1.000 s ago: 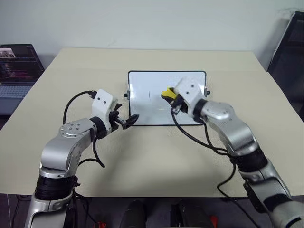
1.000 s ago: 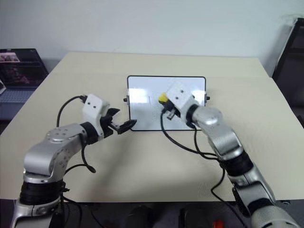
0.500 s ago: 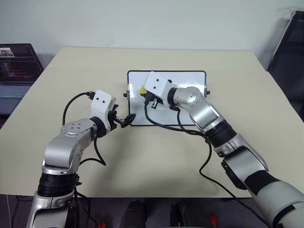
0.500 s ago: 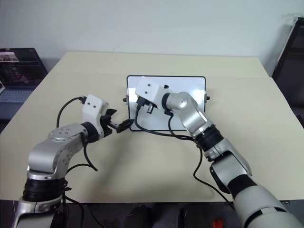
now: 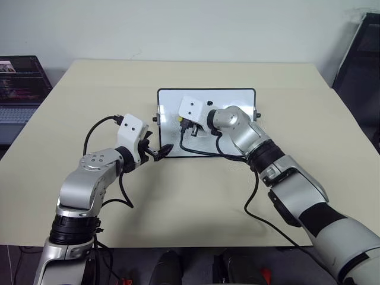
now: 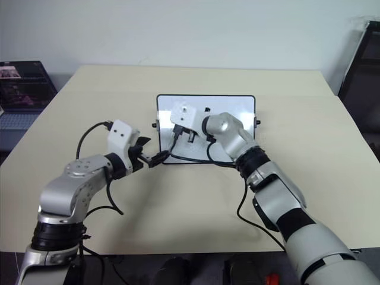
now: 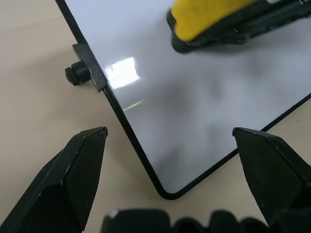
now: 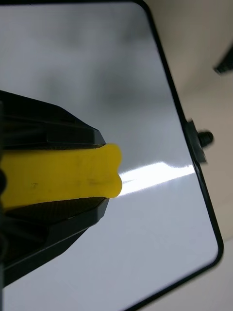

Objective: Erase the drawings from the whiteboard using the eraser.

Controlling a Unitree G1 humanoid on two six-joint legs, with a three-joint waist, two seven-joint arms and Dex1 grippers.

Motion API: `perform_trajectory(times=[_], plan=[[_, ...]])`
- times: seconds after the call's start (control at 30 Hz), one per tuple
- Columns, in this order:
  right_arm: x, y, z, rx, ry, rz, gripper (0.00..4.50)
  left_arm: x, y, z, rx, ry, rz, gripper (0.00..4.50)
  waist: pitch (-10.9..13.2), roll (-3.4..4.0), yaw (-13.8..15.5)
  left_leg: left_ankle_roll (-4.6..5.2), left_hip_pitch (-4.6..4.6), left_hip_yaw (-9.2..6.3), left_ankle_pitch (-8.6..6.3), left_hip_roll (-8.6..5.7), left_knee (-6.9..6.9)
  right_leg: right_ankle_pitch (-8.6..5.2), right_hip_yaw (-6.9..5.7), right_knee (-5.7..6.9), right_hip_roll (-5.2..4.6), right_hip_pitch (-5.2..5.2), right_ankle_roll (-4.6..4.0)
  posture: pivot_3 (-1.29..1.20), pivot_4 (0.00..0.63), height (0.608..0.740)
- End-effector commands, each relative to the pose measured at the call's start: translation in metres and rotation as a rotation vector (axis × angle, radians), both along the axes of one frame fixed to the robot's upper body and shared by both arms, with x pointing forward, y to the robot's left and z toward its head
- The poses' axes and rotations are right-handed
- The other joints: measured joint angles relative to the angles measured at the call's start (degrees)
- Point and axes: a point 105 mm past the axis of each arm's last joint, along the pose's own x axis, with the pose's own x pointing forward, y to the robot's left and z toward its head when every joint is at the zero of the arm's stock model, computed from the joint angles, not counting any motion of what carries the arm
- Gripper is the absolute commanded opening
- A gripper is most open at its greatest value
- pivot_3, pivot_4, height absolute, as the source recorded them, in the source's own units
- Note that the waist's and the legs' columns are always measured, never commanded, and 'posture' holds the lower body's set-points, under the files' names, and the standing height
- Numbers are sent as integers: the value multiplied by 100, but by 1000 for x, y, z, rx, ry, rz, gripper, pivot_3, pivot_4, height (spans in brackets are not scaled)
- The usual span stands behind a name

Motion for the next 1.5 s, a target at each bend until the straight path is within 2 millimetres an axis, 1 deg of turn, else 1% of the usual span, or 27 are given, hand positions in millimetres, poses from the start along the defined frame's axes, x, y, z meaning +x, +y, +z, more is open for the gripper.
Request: perform_trajectory(times=[0.03,0.07,0.13,0.3,0.37,0.43,0.5,0.57,0.73,0.83,0.9,0.97,1.07,1.13,1.2,1.27,1.33,1.43,1.5], plan=[[-2,-8,-14,-95,7,15,997,0,-2,10,2,-47,-17,4500,0,0,-6,0,1,0,0,0,1,0,0,2,0,0,0,0,150,740],[-1,-10,-15,-115,-9,15,997,0,-3,10,1,-47,-19,4500,0,0,-7,0,2,0,0,0,2,0,0,4,0,1,0,0,150,740],[4,-12,-9,-140,-77,2,997,0,-4,10,2,-46,-23,4500,0,0,-6,-1,5,-1,1,0,3,0,-1,6,0,4,0,0,150,740],[17,-7,27,-62,-258,-54,996,0,-5,9,2,-44,-29,4500,0,0,-7,-3,9,-4,2,-1,7,2,-3,14,0,8,-3,0,150,740],[19,-5,36,-26,-286,-67,996,-1,-5,8,1,-43,-31,4500,0,0,-7,-4,9,-7,3,-1,8,4,-6,14,0,8,-6,0,150,740],[20,-3,41,-6,-299,-70,996,-2,-7,7,0,-40,-35,4500,0,0,-10,-4,9,-8,3,-1,7,4,-7,13,0,8,-7,0,150,740],[20,-2,40,-3,-288,-62,996,-2,-8,6,-1,-38,-37,4500,0,0,-28,-4,7,-5,3,0,4,4,-5,10,0,5,-7,0,150,740],[18,-1,34,-20,-262,-44,996,-2,-8,6,-2,-38,-37,4500,0,0,-38,-4,5,-5,3,2,0,4,-6,5,0,5,-7,0,150,740],[5,-4,-1,-149,-135,50,996,-3,-8,5,-4,-37,-37,4500,0,0,-40,-3,6,-4,2,2,-1,4,-6,2,0,6,-7,0,150,740],[-1,-9,-17,-243,-97,98,996,-3,-8,5,-4,-36,-38,4500,0,0,-40,-3,8,-4,2,2,1,4,-6,4,0,8,-7,0,150,740],[-4,-13,-23,-293,-93,121,995,-3,-8,5,-5,-36,-38,4500,0,0,-40,-3,11,-6,3,2,3,4,-7,6,0,13,-7,0,150,740],[-4,-15,-23,-319,-109,122,995,-3,-7,5,-6,-36,-38,4500,0,0,-37,-4,13,-8,3,1,4,4,-8,7,0,15,-6,0,150,740],[1,-18,-17,-344,-177,111,995,-3,-7,4,-5,-36,-39,4500,0,0,-24,-4,13,-13,3,0,7,4,-11,9,0,16,-6,0,150,740],[8,-14,2,-290,-270,71,995,-3,-7,4,-7,-36,-40,4500,0,0,-24,-4,13,-13,3,0,7,4,-12,9,0,17,-6,0,150,740],[14,-10,25,-208,-364,26,995,-3,-8,5,-8,-37,-42,4500,0,0,-27,-5,13,-13,3,0,9,4,-11,12,0,16,-7,0,150,740],[15,-9,34,-171,-388,10,995,-4,-9,5,-11,-37,-45,4500,0,0,-27,-6,13,-14,4,1,9,4,-12,14,0,15,-7,0,150,740],[14,-8,31,-170,-367,22,995,-4,-10,5,-14,-38,-49,4500,0,0,-26,-6,11,-14,4,0,8,4,-12,12,0,15,-7,0,150,740],[7,-9,14,-211,-293,71,994,-5,-11,5,-21,-38,-59,4500,0,0,-37,-6,9,-10,4,1,2,4,-10,3,0,12,-7,0,150,740],[3,-8,7,-216,-261,92,994,-5,-13,5,-25,-39,-65,4500,0,0,-37,-6,8,-9,4,2,-1,4,-10,-2,0,12,-7,0,150,740]])
